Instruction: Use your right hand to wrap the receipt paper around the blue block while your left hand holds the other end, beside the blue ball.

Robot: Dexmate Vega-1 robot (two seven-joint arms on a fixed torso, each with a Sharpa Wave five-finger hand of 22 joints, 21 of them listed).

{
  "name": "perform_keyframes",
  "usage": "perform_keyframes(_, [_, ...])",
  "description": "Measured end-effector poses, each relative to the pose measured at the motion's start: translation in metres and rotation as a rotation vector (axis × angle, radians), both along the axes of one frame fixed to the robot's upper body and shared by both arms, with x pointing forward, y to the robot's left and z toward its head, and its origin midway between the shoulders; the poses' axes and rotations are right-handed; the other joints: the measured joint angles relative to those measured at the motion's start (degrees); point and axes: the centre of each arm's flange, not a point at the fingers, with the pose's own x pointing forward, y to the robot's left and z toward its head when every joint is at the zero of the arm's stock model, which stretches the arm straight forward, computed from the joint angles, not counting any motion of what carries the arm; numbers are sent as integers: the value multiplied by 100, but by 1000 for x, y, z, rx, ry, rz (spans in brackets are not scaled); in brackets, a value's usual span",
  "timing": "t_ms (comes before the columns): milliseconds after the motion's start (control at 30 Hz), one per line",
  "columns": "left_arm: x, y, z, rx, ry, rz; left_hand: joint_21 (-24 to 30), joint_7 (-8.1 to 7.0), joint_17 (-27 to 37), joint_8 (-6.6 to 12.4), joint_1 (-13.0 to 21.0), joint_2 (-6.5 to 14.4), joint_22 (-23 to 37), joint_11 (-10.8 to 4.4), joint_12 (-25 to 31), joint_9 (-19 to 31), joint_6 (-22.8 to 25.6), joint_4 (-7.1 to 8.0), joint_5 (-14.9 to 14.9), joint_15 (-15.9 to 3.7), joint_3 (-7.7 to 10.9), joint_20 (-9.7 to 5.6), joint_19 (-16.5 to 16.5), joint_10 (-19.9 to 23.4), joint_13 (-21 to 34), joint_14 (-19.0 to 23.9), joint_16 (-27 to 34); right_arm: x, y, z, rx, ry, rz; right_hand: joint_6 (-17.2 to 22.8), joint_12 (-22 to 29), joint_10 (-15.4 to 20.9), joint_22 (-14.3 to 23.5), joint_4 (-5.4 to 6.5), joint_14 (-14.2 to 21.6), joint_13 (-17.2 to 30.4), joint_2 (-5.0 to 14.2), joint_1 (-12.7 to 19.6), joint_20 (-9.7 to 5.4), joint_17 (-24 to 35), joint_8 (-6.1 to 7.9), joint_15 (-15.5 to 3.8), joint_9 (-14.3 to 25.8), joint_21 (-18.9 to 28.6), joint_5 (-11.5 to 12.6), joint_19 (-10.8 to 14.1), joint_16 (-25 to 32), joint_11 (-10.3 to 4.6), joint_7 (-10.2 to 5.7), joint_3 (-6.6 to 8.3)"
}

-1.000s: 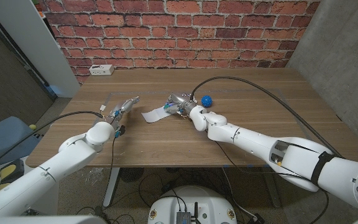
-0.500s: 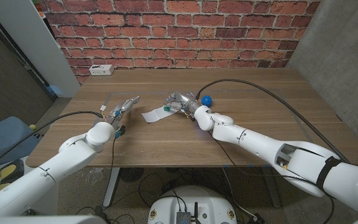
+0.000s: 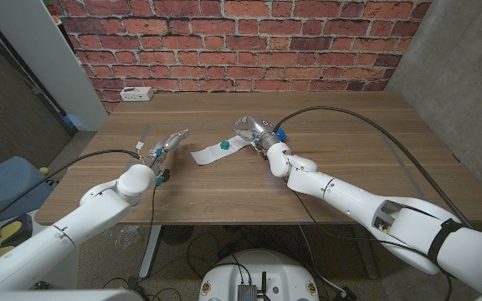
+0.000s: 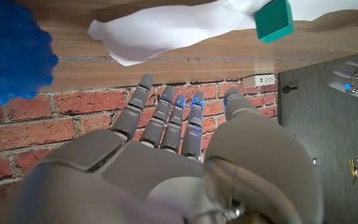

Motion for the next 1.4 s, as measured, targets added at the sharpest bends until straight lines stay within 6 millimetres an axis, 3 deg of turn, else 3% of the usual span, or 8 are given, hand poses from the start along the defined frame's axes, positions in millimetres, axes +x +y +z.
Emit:
perform_keyframes(433, [1, -1, 1, 4, 1, 2, 0, 0, 0, -24, 0, 0, 0, 0, -22, 0, 0, 0, 0, 0, 0, 0, 0, 0, 0, 0, 0, 11, -14, 6, 10, 0, -171, -264, -63, -367, 0, -32, -471, 1, -83, -146, 2, 43, -22, 0, 16, -68, -69, -186, -169, 22, -21, -104])
perform_keyframes(700, [1, -1, 4, 7, 3, 3, 0, 0, 1, -25, 0, 0, 0, 0, -22, 0, 0, 0, 0, 0, 0, 0, 0, 0, 0, 0, 0, 21, -21, 7, 10, 22, -238, -325, -63, -490, -1, -20, -583, 1, -121, -216, 25, 70, -22, -10, 15, -68, -69, -227, -195, 42, -19, -156])
perform_keyframes(900, [2, -2, 6, 10, 3, 3, 0, 0, 1, -24, 0, 0, 0, 0, -22, 0, 0, 0, 0, 0, 0, 1, 1, 0, 0, 0, 0, 26, -26, 7, 15, 40, -266, -251, -60, -489, -1, -9, -597, 1, -187, -328, 46, 70, 5, 4, 15, -68, -69, -248, -234, 42, 39, -254])
perform_keyframes(1200, [2, -1, 8, 15, 5, 7, 0, 0, 1, -24, 0, 0, 0, 0, -43, 0, 0, 0, 0, 0, 0, 32, 32, 0, -1, 0, 0, 34, -29, 5, 13, 85, -284, -84, -40, -562, -1, 111, -686, 1, -279, -616, 77, 96, 67, 31, 15, -112, -69, -361, -275, 115, 91, -380])
perform_keyframes(1400, [2, -1, 8, 16, 7, 10, 0, 0, 1, -24, 0, 0, 0, 0, -43, 0, 0, 0, 0, 0, 0, 32, 32, 0, 0, 0, 0, 40, -30, 4, 0, 112, -297, 16, -17, -592, -1, 112, -686, 2, -301, -682, 86, 96, 90, 31, 14, -112, -68, -370, -278, 84, 134, -429])
